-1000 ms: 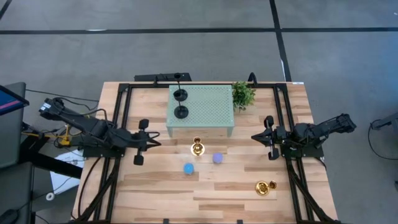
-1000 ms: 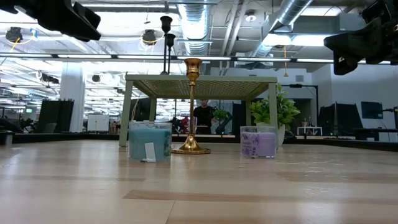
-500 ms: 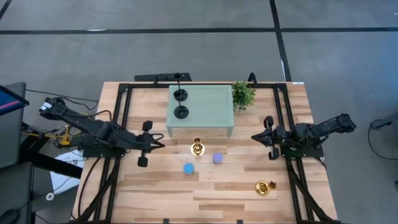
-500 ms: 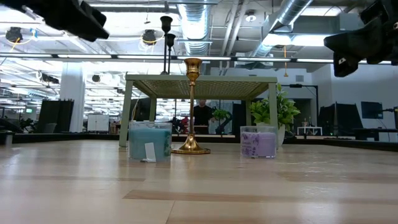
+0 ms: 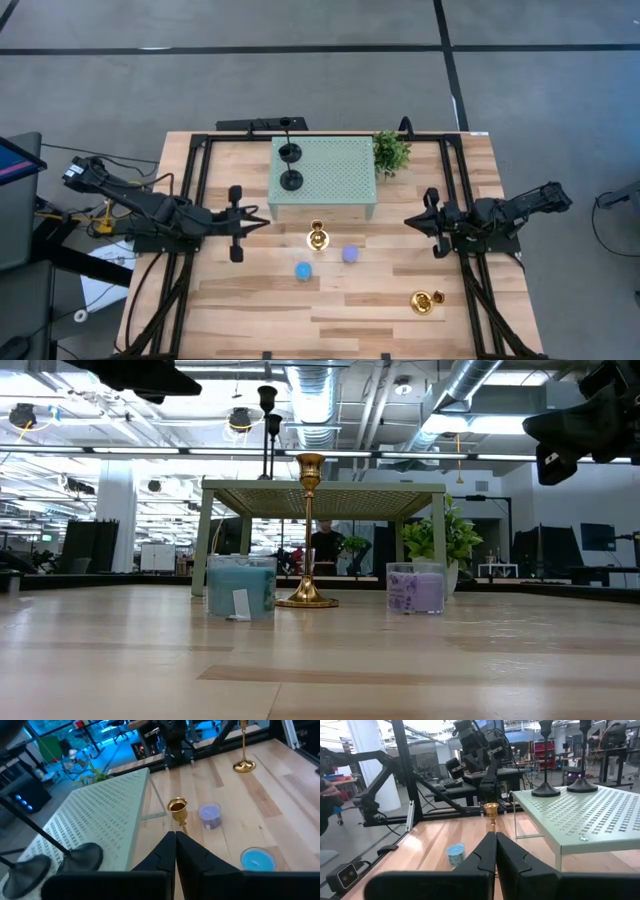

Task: Pick & Place candle stick holders
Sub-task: Adjust the shelf

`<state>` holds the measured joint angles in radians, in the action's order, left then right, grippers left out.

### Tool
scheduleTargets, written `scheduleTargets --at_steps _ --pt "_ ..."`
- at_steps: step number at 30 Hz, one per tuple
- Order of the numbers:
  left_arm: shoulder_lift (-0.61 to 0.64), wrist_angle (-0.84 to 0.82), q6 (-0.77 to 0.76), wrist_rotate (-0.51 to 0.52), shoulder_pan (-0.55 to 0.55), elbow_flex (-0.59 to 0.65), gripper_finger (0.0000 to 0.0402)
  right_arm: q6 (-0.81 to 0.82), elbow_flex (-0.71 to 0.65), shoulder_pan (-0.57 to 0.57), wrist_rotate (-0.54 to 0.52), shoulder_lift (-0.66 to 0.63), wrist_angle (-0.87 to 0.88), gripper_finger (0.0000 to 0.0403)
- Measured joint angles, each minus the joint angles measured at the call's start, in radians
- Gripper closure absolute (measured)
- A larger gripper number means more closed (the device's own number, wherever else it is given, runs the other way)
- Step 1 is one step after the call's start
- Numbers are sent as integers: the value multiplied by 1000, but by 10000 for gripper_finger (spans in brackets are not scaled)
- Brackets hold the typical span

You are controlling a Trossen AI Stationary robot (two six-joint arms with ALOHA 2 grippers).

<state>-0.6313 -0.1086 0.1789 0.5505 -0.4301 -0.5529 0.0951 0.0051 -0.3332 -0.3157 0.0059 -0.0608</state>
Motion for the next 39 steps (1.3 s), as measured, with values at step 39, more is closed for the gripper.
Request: scheduleTargets --at_steps 39 --pt "-4 81 -20 52 -1 0 390 -22 215 46 1 772 -220 403"
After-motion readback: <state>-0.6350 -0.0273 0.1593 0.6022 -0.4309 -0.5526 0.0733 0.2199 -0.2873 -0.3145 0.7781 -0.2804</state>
